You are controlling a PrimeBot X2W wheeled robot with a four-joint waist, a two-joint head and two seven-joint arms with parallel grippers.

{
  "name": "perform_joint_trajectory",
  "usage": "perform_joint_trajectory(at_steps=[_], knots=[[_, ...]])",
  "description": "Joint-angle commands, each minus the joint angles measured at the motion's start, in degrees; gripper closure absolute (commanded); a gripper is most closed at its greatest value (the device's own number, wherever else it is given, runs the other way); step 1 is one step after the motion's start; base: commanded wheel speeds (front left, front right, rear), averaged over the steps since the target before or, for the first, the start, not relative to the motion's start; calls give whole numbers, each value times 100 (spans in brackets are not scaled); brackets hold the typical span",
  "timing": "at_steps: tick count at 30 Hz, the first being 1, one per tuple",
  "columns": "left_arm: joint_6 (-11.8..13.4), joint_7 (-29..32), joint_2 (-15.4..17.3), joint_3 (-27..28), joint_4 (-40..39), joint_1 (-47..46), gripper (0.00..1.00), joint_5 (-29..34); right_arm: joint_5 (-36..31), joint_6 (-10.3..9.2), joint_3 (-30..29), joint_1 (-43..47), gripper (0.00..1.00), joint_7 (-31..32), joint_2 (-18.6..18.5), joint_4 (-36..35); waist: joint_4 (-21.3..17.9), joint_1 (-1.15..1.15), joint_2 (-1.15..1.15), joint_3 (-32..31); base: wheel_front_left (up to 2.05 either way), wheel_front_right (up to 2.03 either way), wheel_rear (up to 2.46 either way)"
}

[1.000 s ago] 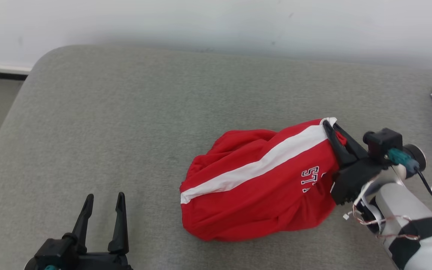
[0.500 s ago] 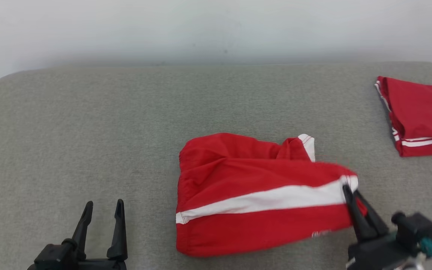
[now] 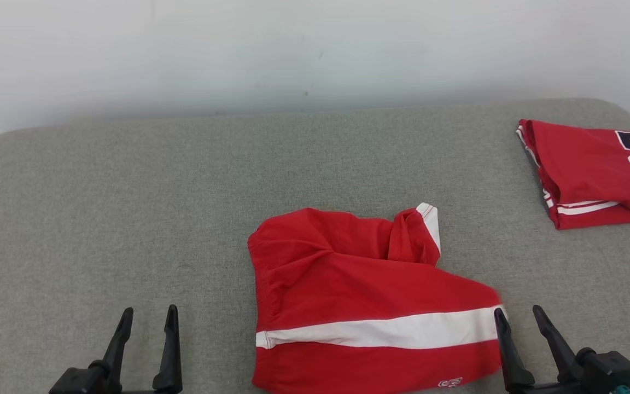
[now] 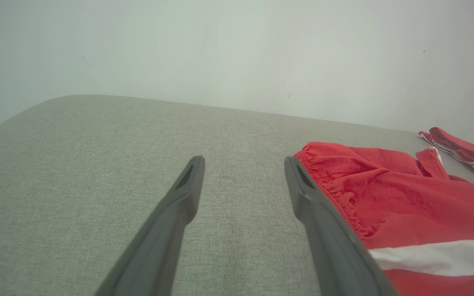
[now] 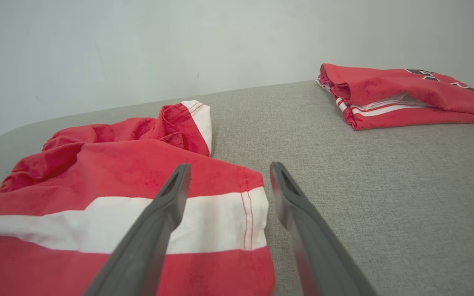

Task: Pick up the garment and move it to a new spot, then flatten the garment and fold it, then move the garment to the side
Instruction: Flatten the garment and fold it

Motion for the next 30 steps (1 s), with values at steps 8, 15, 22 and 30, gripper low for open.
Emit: perform_joint_trajectory(at_steps=[8, 15, 22, 30], knots=[[22, -1, 3, 155, -44, 166, 0, 40, -297, -18, -277, 166, 0, -1, 137, -445, -79, 1, 0, -262, 0, 0, 0], [12, -1, 3, 267, -146, 181, 0, 172, -457, -18, -315, 268, 0, -1, 263, -837, -79, 1, 0, -361, 0, 0, 0], [48, -1, 2, 375, -257, 233, 0, 338, -601, -18, -330, 397, 0, -1, 404, -1043, -48, 1, 0, -387, 0, 0, 0], [105, -1, 3, 466, -292, 294, 0, 394, -664, -18, -328, 503, 0, -1, 520, -1010, -19, 1, 0, -383, 0, 0, 0]])
